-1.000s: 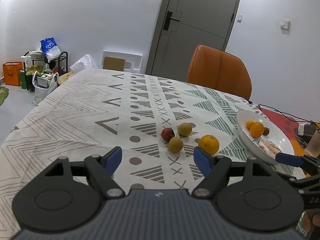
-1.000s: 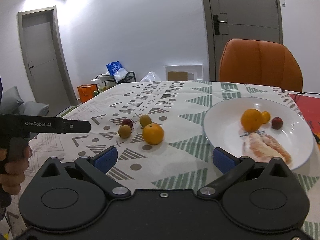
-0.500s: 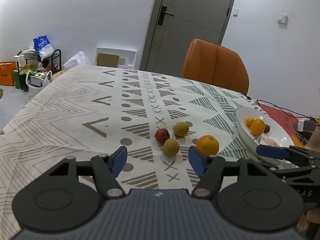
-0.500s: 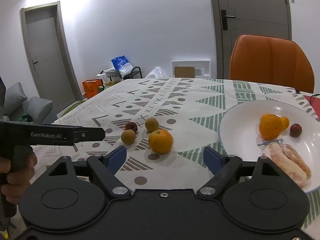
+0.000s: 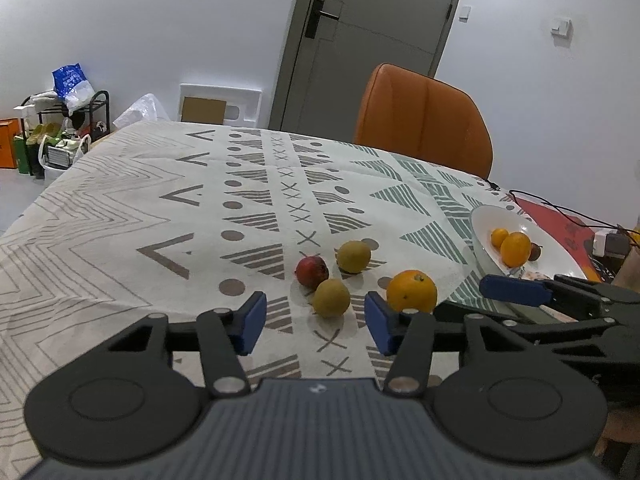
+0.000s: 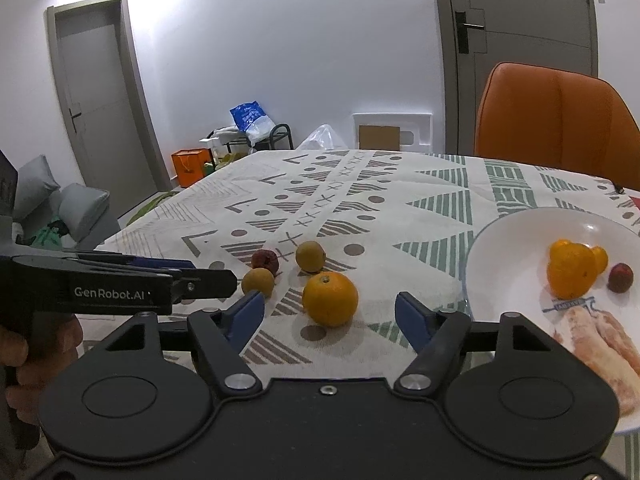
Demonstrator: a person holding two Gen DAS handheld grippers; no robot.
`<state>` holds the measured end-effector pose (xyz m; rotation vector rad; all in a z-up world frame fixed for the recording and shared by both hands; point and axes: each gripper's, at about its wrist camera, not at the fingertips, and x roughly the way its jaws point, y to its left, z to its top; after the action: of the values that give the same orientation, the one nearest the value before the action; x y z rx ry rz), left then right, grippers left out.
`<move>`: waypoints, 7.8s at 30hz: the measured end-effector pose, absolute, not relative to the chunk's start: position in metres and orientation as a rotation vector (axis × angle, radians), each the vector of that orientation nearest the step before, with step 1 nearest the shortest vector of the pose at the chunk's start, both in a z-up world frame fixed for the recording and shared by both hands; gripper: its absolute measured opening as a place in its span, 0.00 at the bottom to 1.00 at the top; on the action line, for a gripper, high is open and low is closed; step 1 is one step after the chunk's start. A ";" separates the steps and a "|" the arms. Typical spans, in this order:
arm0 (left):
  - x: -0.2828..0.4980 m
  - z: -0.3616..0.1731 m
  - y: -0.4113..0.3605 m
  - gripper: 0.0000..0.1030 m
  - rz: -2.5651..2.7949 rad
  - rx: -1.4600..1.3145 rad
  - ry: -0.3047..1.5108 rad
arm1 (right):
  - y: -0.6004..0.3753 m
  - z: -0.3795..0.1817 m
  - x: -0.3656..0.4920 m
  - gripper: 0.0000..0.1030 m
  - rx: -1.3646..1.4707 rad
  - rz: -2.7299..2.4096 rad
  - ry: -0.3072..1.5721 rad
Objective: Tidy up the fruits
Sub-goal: 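Grasp a yellow-green fruit with the left tool while the right tool grasps another large orange, then carry the yellow-green fruit with the left tool while the right tool carries the orange to the plate, then open the right tool to set the large orange on the plate, then withdraw the right tool while the left tool holds the yellow-green fruit over the plate, then open the left tool to drop the yellow-green fruit onto the plate, then withdraw both tools from the plate toward the remaining fruit, then close the left tool on the red plum while the right tool grasps the yellow round fruit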
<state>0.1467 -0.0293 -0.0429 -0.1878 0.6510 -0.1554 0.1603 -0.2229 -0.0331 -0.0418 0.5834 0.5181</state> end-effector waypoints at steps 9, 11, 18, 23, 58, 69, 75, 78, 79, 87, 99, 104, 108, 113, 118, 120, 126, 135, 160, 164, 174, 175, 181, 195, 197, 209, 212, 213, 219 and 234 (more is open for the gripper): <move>0.163 -0.051 -0.031 0.43 -0.178 -0.210 0.671 | -0.214 -0.035 0.169 0.65 -0.071 0.513 0.582; 0.167 -0.054 -0.031 0.42 -0.189 -0.228 0.675 | -0.214 -0.036 0.172 0.63 -0.081 0.507 0.584; 0.176 -0.064 -0.027 0.22 -0.214 -0.267 0.696 | -0.208 -0.041 0.178 0.57 -0.100 0.494 0.601; 0.174 -0.062 -0.022 0.22 -0.212 -0.275 0.695 | -0.198 -0.046 0.181 0.56 -0.134 0.498 0.609; 0.151 -0.033 -0.023 0.22 -0.196 -0.256 0.620 | -0.236 -0.019 0.159 0.35 -0.121 0.385 0.458; 0.154 -0.030 -0.047 0.22 -0.227 -0.222 0.622 | -0.276 -0.018 0.156 0.35 -0.069 0.292 0.446; 0.154 -0.029 -0.056 0.22 -0.235 -0.205 0.622 | -0.289 -0.019 0.157 0.35 -0.057 0.259 0.444; 0.154 -0.028 -0.060 0.22 -0.237 -0.199 0.621 | -0.296 -0.020 0.158 0.35 -0.048 0.245 0.445; 0.154 -0.027 -0.061 0.22 -0.238 -0.198 0.620 | -0.298 -0.020 0.158 0.35 -0.045 0.242 0.446; 0.155 -0.025 -0.075 0.22 -0.256 -0.182 0.619 | -0.311 -0.022 0.155 0.68 -0.035 0.208 0.429; 0.156 -0.021 -0.107 0.22 -0.311 -0.147 0.611 | -0.321 -0.016 0.133 1.00 -0.028 0.212 0.427; 0.156 -0.021 -0.123 0.22 -0.339 -0.131 0.611 | -0.331 -0.016 0.125 1.00 -0.002 0.194 0.443; 0.157 -0.020 -0.133 0.22 -0.358 -0.124 0.612 | -0.340 -0.016 0.118 1.00 0.015 0.183 0.454; 0.158 -0.021 -0.146 0.22 -0.376 -0.110 0.616 | -0.347 -0.016 0.108 1.00 0.016 0.151 0.459; 0.160 -0.021 -0.158 0.22 -0.396 -0.097 0.616 | -0.352 -0.016 0.095 1.00 0.008 0.126 0.453; 0.161 -0.019 -0.164 0.22 -0.406 -0.094 0.614 | -0.353 -0.016 0.091 1.00 0.004 0.118 0.451; 0.162 -0.019 -0.182 0.22 -0.440 -0.082 0.612 | -0.358 -0.017 0.078 1.00 -0.024 0.112 0.481; 0.163 -0.020 -0.202 0.22 -0.466 -0.055 0.611 | -0.368 -0.021 0.066 1.00 0.000 0.087 0.500; 0.173 -0.026 -0.221 0.22 -0.461 -0.027 0.625 | -0.379 -0.025 0.051 1.00 -0.007 0.081 0.503; 0.176 -0.028 -0.222 0.22 -0.469 -0.026 0.633 | -0.379 -0.024 0.053 1.00 0.006 0.088 0.502; 0.177 -0.024 -0.209 0.28 -0.444 -0.027 0.641 | -0.376 -0.022 0.064 1.00 0.009 0.100 0.490; 0.176 -0.023 -0.205 0.29 -0.439 -0.029 0.639 | -0.374 -0.022 0.065 1.00 0.010 0.104 0.490; 0.170 -0.018 -0.177 0.41 -0.385 -0.043 0.632 | -0.361 -0.020 0.073 1.00 0.000 0.139 0.483; 0.151 -0.009 -0.113 0.68 -0.263 -0.072 0.602 | -0.323 -0.015 0.087 1.00 -0.018 0.227 0.476; 0.148 -0.008 -0.106 0.71 -0.250 -0.073 0.600 | -0.318 -0.015 0.089 1.00 -0.019 0.234 0.478; 0.136 -0.016 -0.064 0.78 -0.158 -0.080 0.614 | -0.283 -0.015 0.096 1.00 -0.040 0.317 0.486; 0.135 -0.018 -0.055 0.79 -0.139 -0.088 0.617 | -0.274 -0.016 0.099 1.00 -0.038 0.340 0.492; 0.135 -0.019 -0.052 0.80 -0.131 -0.092 0.618 | -0.272 -0.016 0.099 1.00 -0.038 0.344 0.492; 0.133 -0.023 -0.032 0.81 -0.092 -0.114 0.617 | -0.256 -0.019 0.109 1.00 -0.038 0.365 0.518; 0.132 -0.027 -0.003 0.81 -0.075 -0.146 0.617 | -0.221 -0.022 0.132 1.00 -0.035 0.432 0.545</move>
<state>0.1321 -0.0028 -0.0267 -0.1456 0.6172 -0.0749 0.1320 -0.2212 -0.0216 -0.0347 0.5449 0.4319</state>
